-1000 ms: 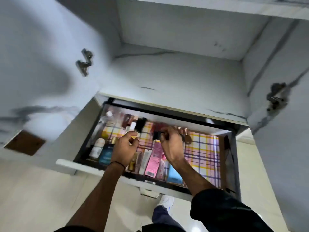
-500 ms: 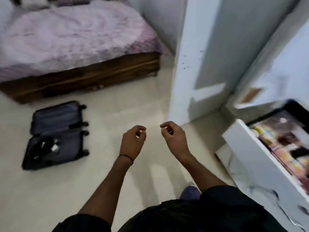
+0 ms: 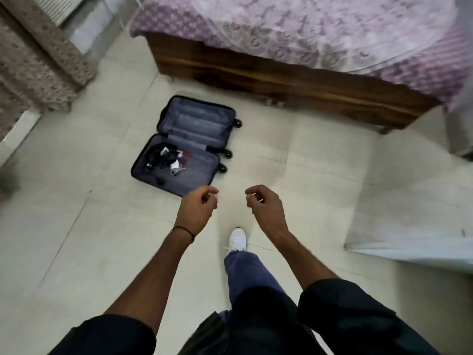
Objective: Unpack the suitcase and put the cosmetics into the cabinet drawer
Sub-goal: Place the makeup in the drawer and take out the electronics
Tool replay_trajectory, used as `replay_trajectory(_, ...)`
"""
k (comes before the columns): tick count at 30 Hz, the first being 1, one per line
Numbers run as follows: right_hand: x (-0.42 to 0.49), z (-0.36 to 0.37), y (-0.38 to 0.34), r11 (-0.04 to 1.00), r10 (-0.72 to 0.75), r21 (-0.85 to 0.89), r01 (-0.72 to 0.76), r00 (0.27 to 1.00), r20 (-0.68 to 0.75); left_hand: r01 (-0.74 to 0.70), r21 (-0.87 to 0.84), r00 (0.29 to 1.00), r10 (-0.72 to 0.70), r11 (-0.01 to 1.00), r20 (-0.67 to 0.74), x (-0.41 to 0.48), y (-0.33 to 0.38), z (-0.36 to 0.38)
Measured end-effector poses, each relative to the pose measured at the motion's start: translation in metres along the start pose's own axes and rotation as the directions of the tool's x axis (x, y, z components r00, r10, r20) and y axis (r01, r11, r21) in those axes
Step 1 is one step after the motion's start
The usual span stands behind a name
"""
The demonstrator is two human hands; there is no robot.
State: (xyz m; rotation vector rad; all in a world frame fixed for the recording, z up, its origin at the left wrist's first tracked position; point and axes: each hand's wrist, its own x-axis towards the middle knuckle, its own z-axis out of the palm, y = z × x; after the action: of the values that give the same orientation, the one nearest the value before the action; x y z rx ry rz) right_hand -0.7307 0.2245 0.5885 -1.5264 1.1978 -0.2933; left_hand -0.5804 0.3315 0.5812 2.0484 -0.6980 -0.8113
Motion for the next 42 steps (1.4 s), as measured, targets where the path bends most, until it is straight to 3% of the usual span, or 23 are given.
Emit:
replay_trajectory(5, 0.108, 0.073, -0.063, 0.997, 0.035, -0.072, -0.024, 0.988, 0.148, 0.111, 0.033, 0.993, -0.110, 0.993, -0.029, 0.104, -0.013, -0.078)
replay_trajectory(10, 0.205, 0.144, -0.102, 0.989, 0.070, -0.143, -0.042, 0.978, 0.195, 0.192, 0.020, 0.981, -0.191, 0.981, -0.036, 0.205, -0.054, -0.132)
replay_trajectory(18, 0.346, 0.274, -0.096, 0.939, 0.200, -0.318, -0.128, 0.958, 0.204, 0.294, 0.017, 0.945, -0.293, 0.956, 0.143, 0.363, -0.170, -0.166)
replay_trajectory(28, 0.518, 0.425, 0.036, 0.861, 0.317, -0.494, -0.122, 0.888, 0.332, 0.415, 0.164, 0.845, -0.446, 0.895, 0.294, 0.522, -0.360, -0.123)
replay_trajectory(32, 0.594, 0.473, 0.118, 0.782, 0.256, -0.620, 0.060, 0.877, 0.407, 0.442, 0.079, 0.875, -0.449, 0.893, 0.180, 0.572, -0.446, -0.085)
replay_trajectory(36, 0.672, 0.523, 0.193, 0.678, 0.143, -0.695, 0.239, 0.884, 0.444, 0.334, 0.153, 0.942, -0.334, 0.930, -0.028, 0.620, -0.515, -0.054)
replay_trajectory(42, 0.731, 0.590, 0.263, 0.513, -0.044, -0.741, 0.433, 0.876, 0.481, 0.275, 0.291, 0.961, -0.253, 0.916, -0.111, 0.660, -0.591, -0.004)
